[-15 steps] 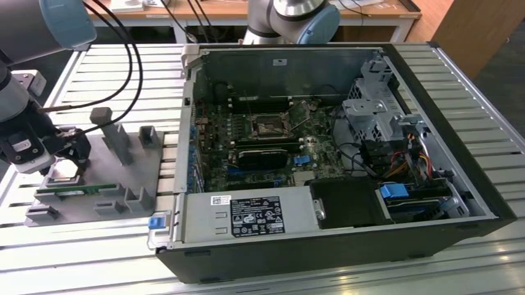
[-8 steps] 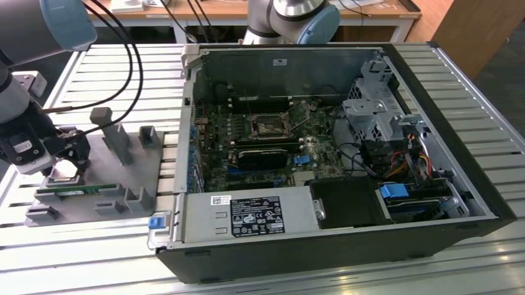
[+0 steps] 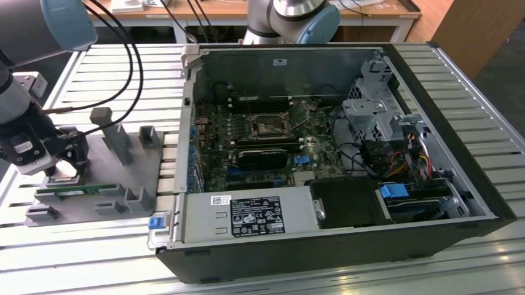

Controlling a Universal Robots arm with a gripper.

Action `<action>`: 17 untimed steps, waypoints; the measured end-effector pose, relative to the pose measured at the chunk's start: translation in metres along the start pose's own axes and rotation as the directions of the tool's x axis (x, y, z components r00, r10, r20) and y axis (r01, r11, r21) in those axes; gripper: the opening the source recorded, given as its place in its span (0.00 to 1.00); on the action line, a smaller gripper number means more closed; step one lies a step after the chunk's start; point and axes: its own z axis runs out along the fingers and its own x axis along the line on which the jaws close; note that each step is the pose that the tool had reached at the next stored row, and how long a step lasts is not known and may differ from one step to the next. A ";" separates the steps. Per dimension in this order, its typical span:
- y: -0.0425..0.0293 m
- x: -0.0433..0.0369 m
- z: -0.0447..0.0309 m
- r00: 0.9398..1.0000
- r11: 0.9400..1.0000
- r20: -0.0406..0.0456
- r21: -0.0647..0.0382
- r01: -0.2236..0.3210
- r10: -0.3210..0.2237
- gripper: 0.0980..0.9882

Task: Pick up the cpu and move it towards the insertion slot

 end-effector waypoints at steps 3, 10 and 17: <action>0.0000 0.0000 0.0001 1.000 1.000 0.000 0.000 0.000 0.000 0.54; 0.0001 0.0000 -0.0004 1.000 1.000 0.000 0.000 0.000 0.000 0.50; 0.0005 0.0000 -0.0091 1.000 1.000 0.000 0.000 0.000 0.000 0.50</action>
